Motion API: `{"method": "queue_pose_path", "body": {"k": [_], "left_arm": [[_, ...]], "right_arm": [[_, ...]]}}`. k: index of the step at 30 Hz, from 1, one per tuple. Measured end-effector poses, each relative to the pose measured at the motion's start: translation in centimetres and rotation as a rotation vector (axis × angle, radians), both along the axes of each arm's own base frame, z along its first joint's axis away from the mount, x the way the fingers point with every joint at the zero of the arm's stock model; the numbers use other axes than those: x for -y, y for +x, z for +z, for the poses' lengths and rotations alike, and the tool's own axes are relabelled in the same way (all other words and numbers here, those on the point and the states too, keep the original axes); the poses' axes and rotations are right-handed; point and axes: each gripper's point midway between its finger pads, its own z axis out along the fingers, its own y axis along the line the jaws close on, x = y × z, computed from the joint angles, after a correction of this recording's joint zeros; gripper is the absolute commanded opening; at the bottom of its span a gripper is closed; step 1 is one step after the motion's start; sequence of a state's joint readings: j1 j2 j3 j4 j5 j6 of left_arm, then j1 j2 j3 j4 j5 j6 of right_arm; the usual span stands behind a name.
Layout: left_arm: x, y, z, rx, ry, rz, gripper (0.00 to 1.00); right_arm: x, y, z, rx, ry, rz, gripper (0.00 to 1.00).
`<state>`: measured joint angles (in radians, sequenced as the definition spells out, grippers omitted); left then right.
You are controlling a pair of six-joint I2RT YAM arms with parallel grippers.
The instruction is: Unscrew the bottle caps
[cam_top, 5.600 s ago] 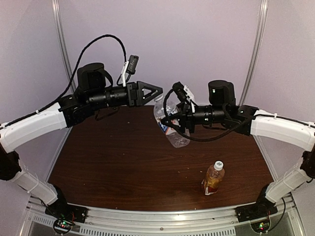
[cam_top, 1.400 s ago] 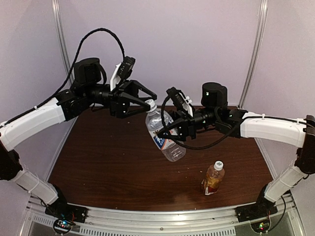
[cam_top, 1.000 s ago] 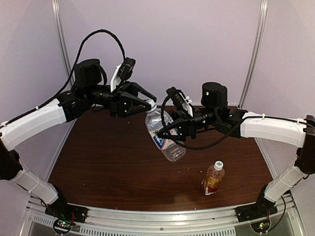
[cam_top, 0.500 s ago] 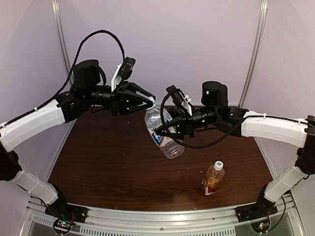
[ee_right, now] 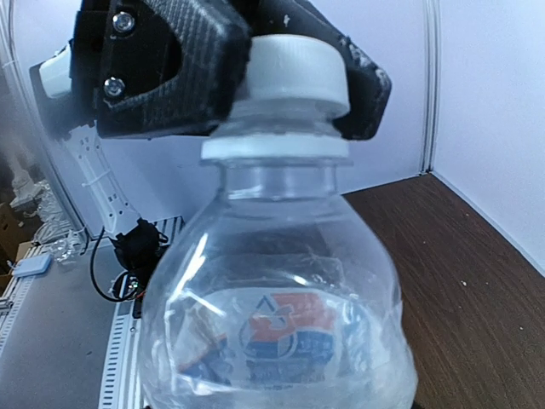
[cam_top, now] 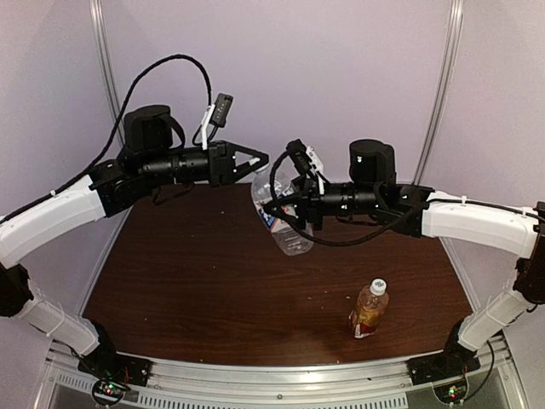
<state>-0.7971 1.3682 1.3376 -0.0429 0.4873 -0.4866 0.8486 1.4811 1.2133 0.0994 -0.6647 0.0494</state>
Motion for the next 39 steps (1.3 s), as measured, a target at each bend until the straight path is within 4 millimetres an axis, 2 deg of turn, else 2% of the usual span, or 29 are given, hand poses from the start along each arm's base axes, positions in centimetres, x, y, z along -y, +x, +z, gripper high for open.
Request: {"method": "queue_pose_path", "body": {"k": [5,11,21,33,39], "left_arm": [[-0.3,1.3,-0.3,-0.091,0.012,0.134,0.29],[0.0,2.3,-0.9,-0.149,0.007,0.175,0.36],[0.3,2.4,0.9,-0.114,-0.067,0.160,0.45],[0.3,2.4,0.8,-0.089,-0.062,0.157,0.53],[0.3,2.4,0.8,-0.078,-0.056,0.157,0.65]], "right_arm": [[-0.1,1.2,-0.4,0.030,-0.026,-0.108,0.43],[0.2,2.0,-0.8,0.039,-0.048,-0.171,0.43],[0.0,1.6,-0.8,0.035,-0.045,-0.146,0.43],[-0.2,0.8,-0.7,0.017,-0.024,-0.082,0.43],[0.1,0.7,-0.8,-0.014,-0.002,-0.064,0.43]]}}
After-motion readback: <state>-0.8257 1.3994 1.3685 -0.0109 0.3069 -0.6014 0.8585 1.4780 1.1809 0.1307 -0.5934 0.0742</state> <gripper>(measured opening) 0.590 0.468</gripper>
